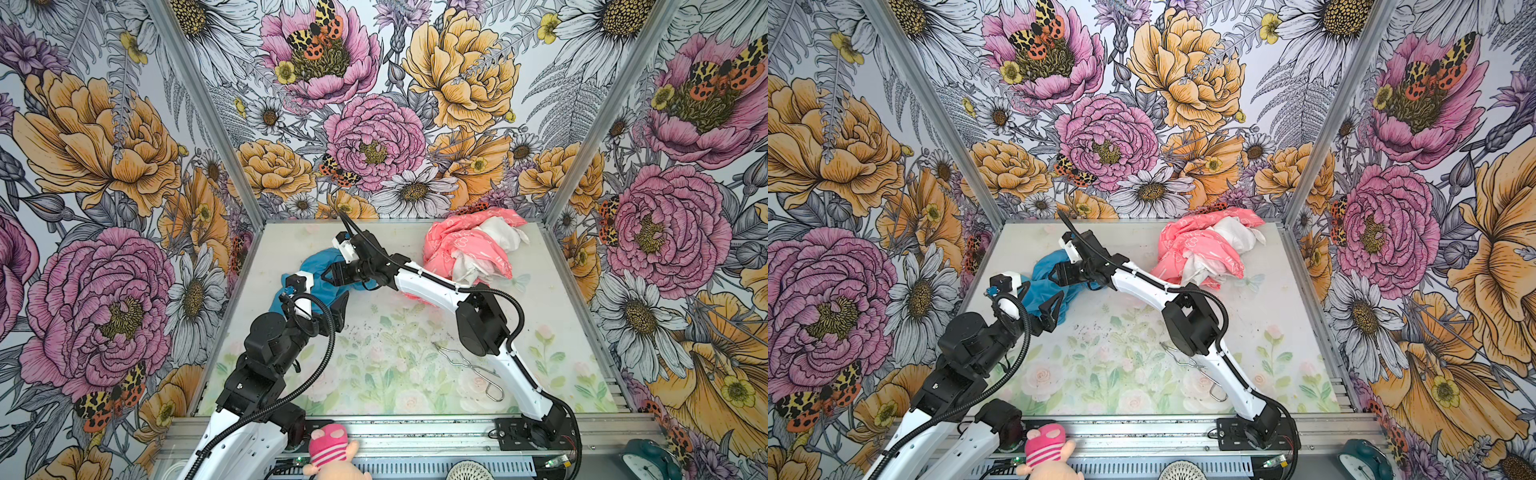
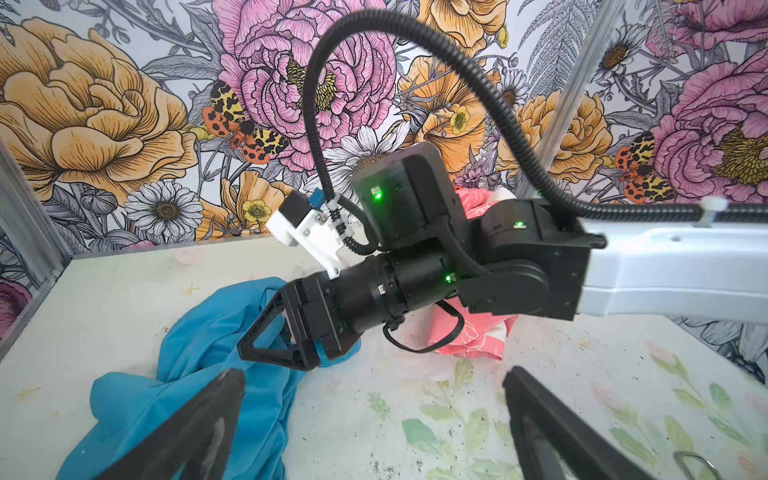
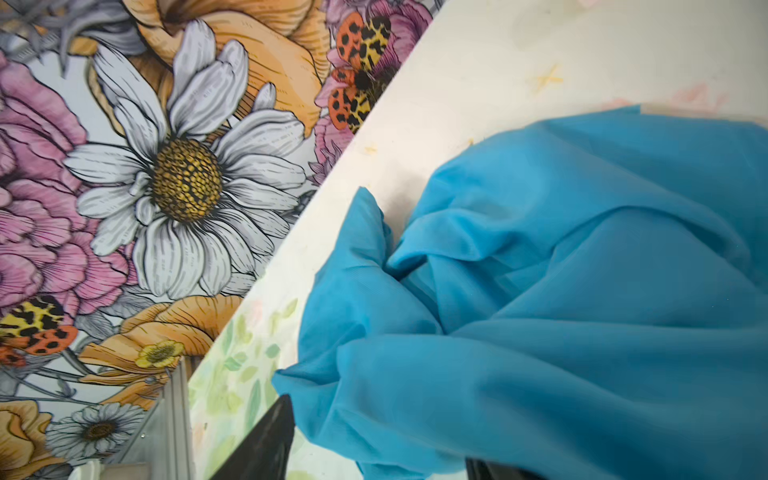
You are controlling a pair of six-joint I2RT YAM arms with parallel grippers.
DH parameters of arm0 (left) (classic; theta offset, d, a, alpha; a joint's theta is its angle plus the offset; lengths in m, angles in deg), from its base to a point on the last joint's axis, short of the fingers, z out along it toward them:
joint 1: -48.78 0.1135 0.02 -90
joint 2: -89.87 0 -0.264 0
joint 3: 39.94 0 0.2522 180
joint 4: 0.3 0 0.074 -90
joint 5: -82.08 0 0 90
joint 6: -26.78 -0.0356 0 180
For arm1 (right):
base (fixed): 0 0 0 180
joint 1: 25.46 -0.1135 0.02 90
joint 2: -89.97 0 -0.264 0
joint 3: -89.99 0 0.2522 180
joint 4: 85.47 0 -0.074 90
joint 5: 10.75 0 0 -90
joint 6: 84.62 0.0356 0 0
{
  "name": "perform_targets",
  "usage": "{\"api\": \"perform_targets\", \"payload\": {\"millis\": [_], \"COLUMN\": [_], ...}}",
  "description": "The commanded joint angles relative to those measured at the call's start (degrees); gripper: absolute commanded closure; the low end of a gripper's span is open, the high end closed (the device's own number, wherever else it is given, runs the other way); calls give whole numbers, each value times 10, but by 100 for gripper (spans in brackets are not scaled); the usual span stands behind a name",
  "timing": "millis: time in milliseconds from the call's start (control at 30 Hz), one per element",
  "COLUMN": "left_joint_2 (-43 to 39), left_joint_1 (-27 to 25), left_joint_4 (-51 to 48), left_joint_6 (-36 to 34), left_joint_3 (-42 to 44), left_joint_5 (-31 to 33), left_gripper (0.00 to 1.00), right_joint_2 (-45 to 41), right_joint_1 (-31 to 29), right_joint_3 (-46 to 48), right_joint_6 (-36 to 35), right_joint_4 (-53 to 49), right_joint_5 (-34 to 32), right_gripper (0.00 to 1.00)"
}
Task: Pick out a specific cloth from the pile
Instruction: 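Carry the blue cloth toward the left gripper and lower it onto the table, then open the right gripper, releasing the blue cloth, and withdraw it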
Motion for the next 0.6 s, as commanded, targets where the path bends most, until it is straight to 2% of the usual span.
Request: {"api": "perform_targets", "payload": {"millis": [0, 167, 367, 567], "left_joint_2": [-7, -11, -16, -14], "left_joint_1": [3, 3, 3, 5], "left_joint_4": [-1, -2, -2, -3], "left_joint_6": [-9, -10, -10, -8], "left_joint_3": [9, 9, 11, 11], "left_joint_5": [14, 18, 27, 37], "left_gripper": [1, 1, 1, 1], "right_joint_2": [-47, -73, -108, -166], "right_joint_1": [4, 5, 5, 9], "right_joint_3": [14, 22, 41, 82], "right_joint_6": [-18, -23, -34, -72], "right_joint_4": [7, 8, 8, 9], "right_joint_5": [-19, -20, -26, -62], "right_gripper": [30, 24, 22, 20]}}
